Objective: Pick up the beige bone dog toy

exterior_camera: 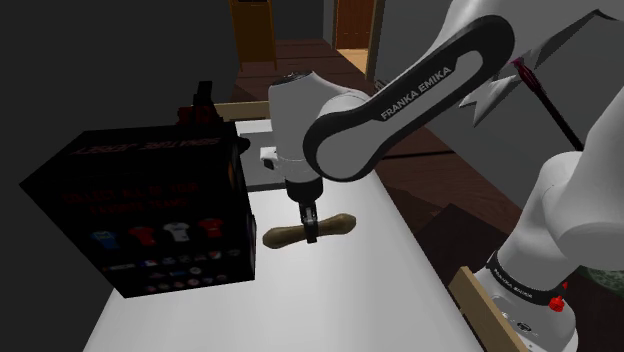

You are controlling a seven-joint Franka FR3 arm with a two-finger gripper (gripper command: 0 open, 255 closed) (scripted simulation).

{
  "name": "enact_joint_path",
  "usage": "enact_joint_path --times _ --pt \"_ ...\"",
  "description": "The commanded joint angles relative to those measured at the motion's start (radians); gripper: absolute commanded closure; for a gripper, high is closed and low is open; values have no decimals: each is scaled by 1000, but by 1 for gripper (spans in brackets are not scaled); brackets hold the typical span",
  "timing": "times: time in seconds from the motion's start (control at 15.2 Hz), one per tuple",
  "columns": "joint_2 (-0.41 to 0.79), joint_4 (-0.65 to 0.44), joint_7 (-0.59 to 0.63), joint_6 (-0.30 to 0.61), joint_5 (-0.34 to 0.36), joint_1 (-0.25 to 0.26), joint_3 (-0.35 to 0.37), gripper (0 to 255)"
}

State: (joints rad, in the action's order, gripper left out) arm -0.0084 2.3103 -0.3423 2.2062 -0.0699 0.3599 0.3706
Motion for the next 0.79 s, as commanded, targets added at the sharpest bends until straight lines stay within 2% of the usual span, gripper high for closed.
enact_joint_path --times 0.0,0.59,0.73 --pt "-16 -9 -4 -24 -6 -1 -1 255" --pt "-84 -68 -16 -148 -26 -2 -6 255" --pt "-85 -69 -17 -150 -26 -2 -7 255"
